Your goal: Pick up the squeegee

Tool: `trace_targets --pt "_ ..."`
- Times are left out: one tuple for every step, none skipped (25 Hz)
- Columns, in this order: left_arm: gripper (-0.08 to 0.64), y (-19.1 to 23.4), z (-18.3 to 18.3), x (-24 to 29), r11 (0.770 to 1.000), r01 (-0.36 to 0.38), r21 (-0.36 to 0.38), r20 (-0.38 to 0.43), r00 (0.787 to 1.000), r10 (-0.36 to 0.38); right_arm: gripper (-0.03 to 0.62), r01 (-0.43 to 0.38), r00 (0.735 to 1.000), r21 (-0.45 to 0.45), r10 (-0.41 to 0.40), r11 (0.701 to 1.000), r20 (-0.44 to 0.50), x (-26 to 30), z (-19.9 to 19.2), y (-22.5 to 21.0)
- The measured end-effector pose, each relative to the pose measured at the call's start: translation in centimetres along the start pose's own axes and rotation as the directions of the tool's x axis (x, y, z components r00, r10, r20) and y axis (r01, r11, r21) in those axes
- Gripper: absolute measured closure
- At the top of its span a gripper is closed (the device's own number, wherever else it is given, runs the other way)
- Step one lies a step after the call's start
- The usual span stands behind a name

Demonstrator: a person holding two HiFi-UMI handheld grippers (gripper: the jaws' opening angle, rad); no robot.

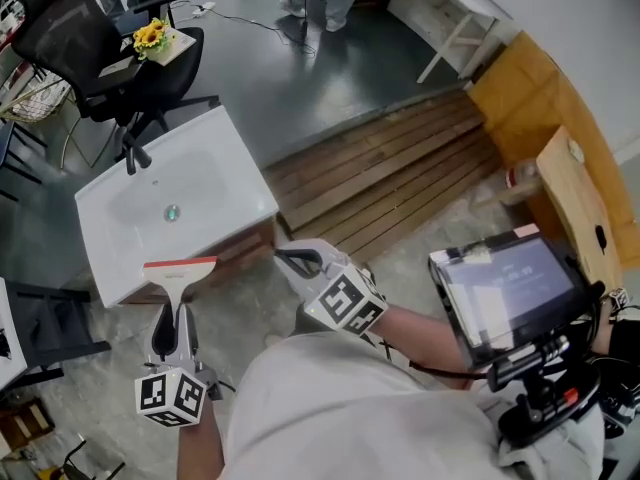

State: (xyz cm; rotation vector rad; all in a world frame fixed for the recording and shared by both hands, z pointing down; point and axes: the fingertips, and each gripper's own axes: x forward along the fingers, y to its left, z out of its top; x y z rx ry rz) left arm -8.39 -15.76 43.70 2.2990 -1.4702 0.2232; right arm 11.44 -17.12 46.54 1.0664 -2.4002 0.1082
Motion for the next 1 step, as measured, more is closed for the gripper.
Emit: trace_targets --pt "0.451 -0.12 0.16 0.57 1.0 0.003 0.001 -0.001 1.0 -0.003 0.589 0.003 1.0 0.0 -0.003 1.0 -0.003 0.03 -0.07 -0.55"
